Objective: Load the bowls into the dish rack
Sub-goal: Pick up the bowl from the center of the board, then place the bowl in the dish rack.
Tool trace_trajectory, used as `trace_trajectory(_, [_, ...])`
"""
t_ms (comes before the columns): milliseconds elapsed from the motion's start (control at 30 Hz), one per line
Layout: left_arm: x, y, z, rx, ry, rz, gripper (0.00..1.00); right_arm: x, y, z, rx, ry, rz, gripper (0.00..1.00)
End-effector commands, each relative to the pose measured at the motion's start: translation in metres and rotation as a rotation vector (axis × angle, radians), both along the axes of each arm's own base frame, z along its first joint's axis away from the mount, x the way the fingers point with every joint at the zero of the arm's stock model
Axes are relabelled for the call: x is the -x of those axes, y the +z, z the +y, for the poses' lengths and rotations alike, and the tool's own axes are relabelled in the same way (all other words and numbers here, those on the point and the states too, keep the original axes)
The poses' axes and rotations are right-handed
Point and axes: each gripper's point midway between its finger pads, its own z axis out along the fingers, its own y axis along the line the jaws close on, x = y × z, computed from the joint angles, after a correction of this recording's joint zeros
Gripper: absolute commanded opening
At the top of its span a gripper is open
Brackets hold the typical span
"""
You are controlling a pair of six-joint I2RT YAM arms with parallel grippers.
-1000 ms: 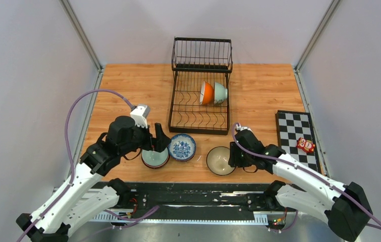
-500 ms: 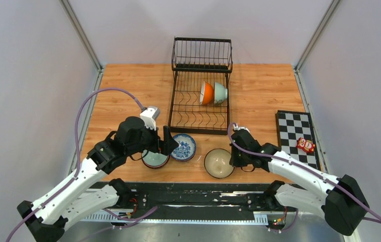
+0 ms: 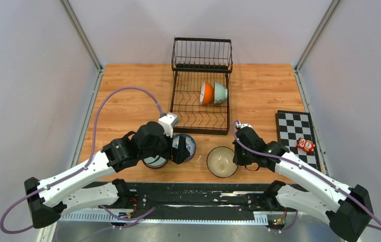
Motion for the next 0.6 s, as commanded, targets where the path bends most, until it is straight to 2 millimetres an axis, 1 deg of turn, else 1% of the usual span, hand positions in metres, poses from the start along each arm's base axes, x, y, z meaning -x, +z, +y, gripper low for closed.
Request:
trace_trajectory(0, [-0.001,0.021,-0.018,0.058,-0.001,-0.035,1.00,-0.012,0.050,0.012,-0.054,0.006,-0.124,0.03])
trace_trajectory(67, [0.001,0.019,-0.024,0.059,-0.002,-0.032,1.00,-0.014,0.061,0.013,-0.031,0.009,-0.158,0.03])
trace_trajectory(300, [0.004,0.012,-0.044,0.057,0.003,-0.035,1.00,-0.024,0.106,0.029,0.029,0.034,-0.284,0.03])
trace_trajectory(433, [0.001,0.010,-0.051,0.102,0.038,-0.031,1.00,-0.029,0.122,0.037,0.067,0.049,-0.332,0.03])
trace_trajectory(567, [-0.003,0.010,-0.053,0.118,0.066,-0.028,0.96,-0.032,0.139,0.048,0.076,0.063,-0.373,0.03])
